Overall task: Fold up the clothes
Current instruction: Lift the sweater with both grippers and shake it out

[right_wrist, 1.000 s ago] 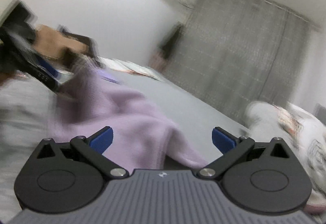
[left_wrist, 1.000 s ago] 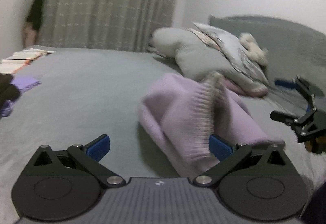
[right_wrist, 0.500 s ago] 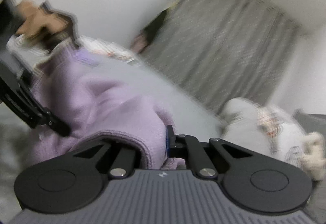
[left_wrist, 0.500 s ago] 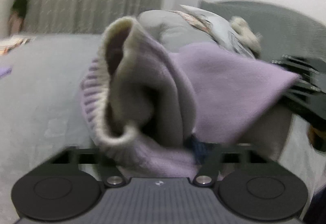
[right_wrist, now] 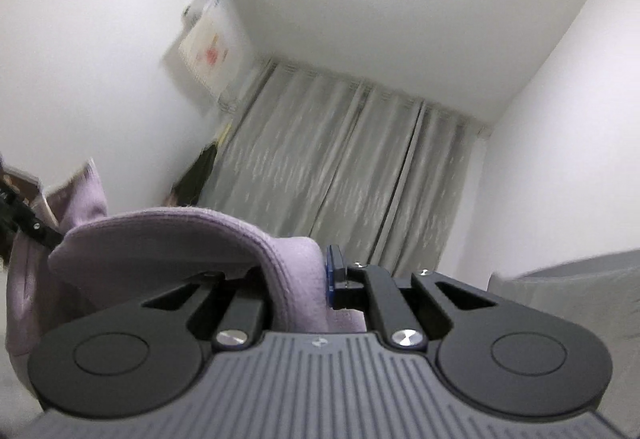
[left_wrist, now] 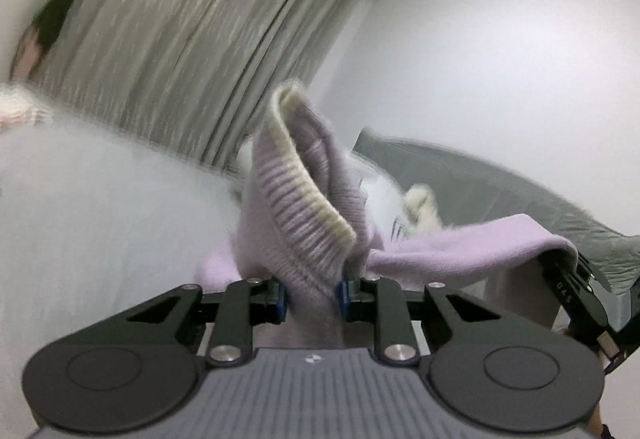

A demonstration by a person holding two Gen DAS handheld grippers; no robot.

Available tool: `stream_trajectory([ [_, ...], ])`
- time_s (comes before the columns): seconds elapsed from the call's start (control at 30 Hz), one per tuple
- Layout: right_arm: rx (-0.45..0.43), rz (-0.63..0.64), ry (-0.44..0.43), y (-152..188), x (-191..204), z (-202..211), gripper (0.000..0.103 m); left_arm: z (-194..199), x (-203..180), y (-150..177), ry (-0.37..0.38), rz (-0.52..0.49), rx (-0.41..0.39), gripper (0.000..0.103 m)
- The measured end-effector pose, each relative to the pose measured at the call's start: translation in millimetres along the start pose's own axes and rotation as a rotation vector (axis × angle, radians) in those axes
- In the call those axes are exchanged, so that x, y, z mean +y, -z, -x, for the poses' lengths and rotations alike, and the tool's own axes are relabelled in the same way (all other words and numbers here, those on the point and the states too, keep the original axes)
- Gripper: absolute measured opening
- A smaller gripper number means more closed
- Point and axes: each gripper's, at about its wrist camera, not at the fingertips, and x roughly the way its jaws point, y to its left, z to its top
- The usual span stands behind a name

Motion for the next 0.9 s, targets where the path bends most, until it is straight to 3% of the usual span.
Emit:
stream_trajectory([
  [0.1, -0.077, -0.054, 0.025, -27, -19, 16, 0.009, 9, -19, -17, 0.045, -0.019, -0.027, 0.023],
  [0.2, -0.084, -0.069, 0.072, -32, -34, 20, 0.009, 6, -33, -21, -0.036, -0.084, -0.023, 0.023],
  [0.33, -0.057, -0.198, 0.075, -20, -72, 20, 0.010, 4, -22, -23, -0.050, -0.021, -0.003, 0.023],
  [0.5, 0.078, -0.096, 0.123, 14, -71, -4, 0.010, -20, -33, 33, -0.043, -0.184, 0.222, 0.023],
  [0.63, 0.159, -0.179, 0.136, 58, -94, -15, 0.010, -33, -23, 89, -0.018, -0.250, 0.359, 0.033],
  [0.77, 0.216, -0.184, 0.161, 86, -101, -26, 0.010, -40, -19, 136, 0.024, -0.317, 0.490, 0.035],
  [0.8, 0.241, -0.180, 0.163, 95, -100, -30, 0.010, -40, -16, 142, 0.033, -0.328, 0.498, 0.039],
  [0.9, 0.312, -0.197, 0.165, 122, -98, -42, 0.010, -19, -35, 169, 0.118, -0.481, 0.522, 0.071],
])
